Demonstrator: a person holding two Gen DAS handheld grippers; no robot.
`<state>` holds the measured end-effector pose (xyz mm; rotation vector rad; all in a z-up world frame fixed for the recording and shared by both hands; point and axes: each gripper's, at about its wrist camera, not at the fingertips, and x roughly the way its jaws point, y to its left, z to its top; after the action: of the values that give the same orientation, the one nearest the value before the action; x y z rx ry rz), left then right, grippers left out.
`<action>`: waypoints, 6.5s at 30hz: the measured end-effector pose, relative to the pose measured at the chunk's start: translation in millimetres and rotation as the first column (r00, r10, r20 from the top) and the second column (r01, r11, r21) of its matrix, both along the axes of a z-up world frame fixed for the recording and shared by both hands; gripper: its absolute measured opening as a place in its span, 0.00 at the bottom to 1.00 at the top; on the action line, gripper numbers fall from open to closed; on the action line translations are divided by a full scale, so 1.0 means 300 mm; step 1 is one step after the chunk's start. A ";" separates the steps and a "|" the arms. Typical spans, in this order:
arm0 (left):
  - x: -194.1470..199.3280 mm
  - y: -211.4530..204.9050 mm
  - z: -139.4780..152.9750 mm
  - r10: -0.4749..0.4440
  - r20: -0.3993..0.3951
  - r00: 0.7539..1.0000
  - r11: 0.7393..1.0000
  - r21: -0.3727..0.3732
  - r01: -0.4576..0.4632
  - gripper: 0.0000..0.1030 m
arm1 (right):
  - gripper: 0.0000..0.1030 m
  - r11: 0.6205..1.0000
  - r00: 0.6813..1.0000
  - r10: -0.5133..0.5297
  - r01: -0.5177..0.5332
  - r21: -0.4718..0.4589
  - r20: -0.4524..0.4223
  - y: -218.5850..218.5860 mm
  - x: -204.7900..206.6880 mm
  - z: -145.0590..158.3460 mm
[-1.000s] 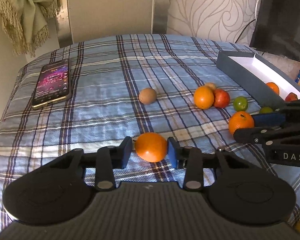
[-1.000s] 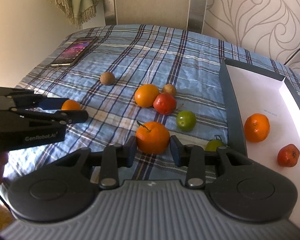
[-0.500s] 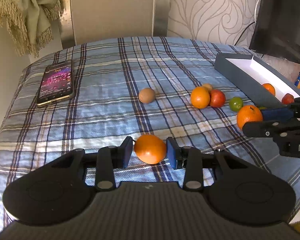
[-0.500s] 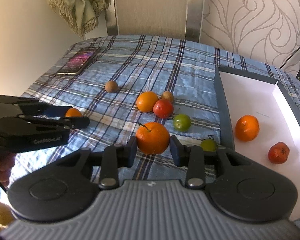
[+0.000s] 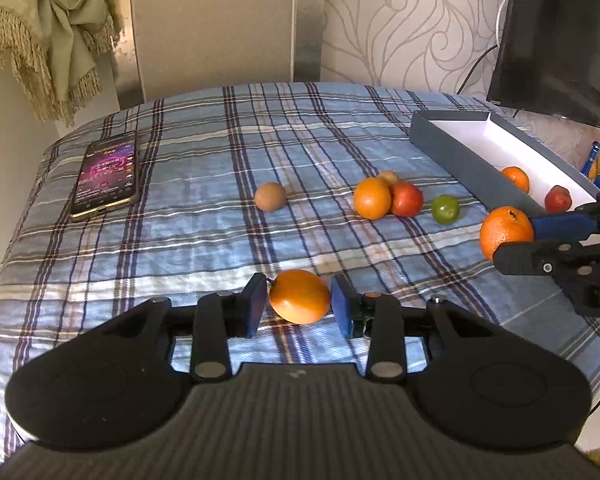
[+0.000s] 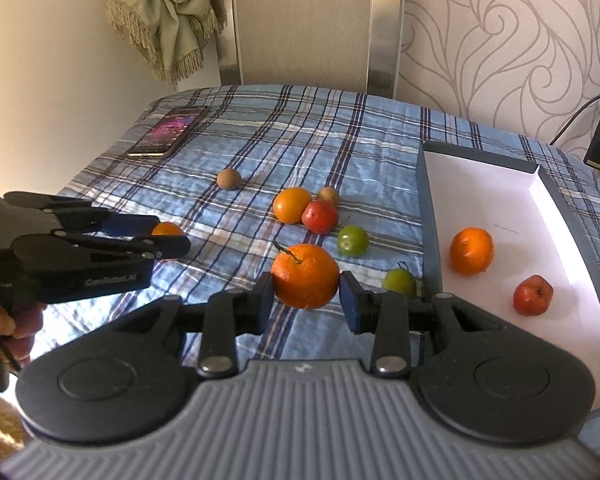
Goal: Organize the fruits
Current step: 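Carry the orange in the left gripper over the white tray, then open the left gripper to drop the orange into the tray, then lower the large orange into the tray and open the right gripper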
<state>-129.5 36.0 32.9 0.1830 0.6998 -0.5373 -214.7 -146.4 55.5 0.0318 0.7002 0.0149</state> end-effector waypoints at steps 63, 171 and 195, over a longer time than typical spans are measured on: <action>0.108 -0.734 0.078 -0.378 0.047 0.925 0.923 -0.062 0.380 0.39 | 0.37 0.921 0.921 -0.385 0.387 -0.043 0.052 -0.302 -0.274 0.075; -0.114 -0.298 0.098 -0.162 0.029 0.986 0.986 -0.023 0.163 0.66 | 0.38 0.929 0.928 -0.370 0.371 0.006 -0.038 -0.415 -0.156 -0.062; -0.129 -0.282 0.093 -0.156 0.024 0.987 0.988 -0.017 0.156 0.66 | 0.48 0.945 0.940 -0.324 0.328 -0.023 0.108 -0.290 -0.196 0.031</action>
<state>-168.1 -48.7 60.8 0.2273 0.6612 -0.6905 -273.6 -233.3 64.8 0.1075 0.5852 -0.3143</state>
